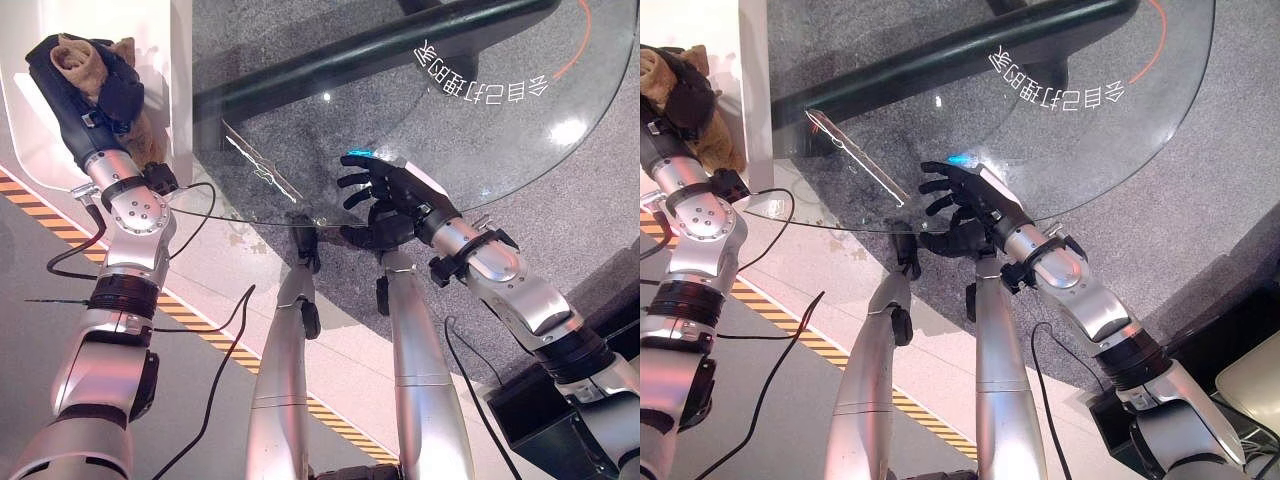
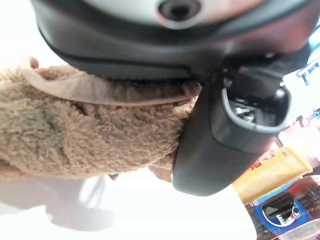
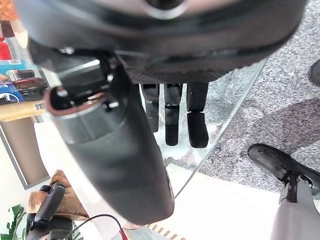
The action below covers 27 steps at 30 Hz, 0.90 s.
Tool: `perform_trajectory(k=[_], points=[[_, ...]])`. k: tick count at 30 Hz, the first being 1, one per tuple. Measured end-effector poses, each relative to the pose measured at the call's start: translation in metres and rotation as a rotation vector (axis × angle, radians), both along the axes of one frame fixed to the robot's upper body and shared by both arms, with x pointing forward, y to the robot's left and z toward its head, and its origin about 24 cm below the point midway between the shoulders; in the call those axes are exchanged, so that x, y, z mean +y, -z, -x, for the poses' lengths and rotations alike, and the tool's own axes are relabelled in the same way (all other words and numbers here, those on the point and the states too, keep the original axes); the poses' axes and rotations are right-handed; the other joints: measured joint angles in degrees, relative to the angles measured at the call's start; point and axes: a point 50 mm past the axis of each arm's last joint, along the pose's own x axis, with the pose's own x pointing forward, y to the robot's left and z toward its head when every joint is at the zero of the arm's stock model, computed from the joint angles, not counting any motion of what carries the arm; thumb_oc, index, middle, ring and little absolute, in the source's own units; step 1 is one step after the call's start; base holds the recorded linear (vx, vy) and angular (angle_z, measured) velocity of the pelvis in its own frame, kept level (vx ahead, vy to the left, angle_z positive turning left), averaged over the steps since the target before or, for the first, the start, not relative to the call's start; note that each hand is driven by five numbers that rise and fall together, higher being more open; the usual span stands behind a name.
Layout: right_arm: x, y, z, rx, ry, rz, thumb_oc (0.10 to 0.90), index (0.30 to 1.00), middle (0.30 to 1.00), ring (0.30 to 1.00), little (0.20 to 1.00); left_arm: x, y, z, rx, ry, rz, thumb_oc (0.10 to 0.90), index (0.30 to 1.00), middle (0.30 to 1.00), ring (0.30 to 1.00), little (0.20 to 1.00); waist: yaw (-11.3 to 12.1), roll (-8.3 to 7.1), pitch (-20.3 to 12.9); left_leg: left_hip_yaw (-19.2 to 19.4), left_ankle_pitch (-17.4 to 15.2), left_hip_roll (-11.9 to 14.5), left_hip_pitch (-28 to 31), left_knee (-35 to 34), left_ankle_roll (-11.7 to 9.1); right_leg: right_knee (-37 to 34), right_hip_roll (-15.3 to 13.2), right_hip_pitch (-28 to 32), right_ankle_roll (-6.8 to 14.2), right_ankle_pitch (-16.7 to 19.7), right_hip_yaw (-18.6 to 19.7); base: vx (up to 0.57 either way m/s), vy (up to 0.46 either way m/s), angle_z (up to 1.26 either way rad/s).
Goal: Wipe the table with a cloth and put it in the basket.
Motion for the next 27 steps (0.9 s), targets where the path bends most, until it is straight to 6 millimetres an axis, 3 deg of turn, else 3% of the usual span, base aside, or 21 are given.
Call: perform_trajectory(k=[13, 27], points=[[0.002, 0.001, 0.000, 0.002, 0.000, -0.001, 0.800, 0.900, 0.900, 0.900, 0.900, -0.001, -0.001, 0.000, -0.001, -0.001, -0.004, 0.800, 0.900, 0.900, 0.900, 0.900, -0.22, 0.00, 0.00, -0.05, 0.10, -0.20, 0.64, -0.70, -0.06, 0.16, -0.12, 0.33, 0.01, 0.01, 0.07, 0.00, 0.002, 0.00], [-0.004, 0.014, 0.000, 0.045, 0.038, -0.001, 0.800, 0.900, 0.900, 0.900, 0.900, -0.003, 0.000, 0.005, -0.025, 0.006, -0.005, 0.800, 0.900, 0.900, 0.900, 0.900, -0.12, 0.00, 0.00, -0.04, 0.37, -0.27, 3.53, -2.02, -0.21, 0.17, -0.23, 2.60, -0.01, 0.00, 0.11, 0.00, 0.000, 0.00]])
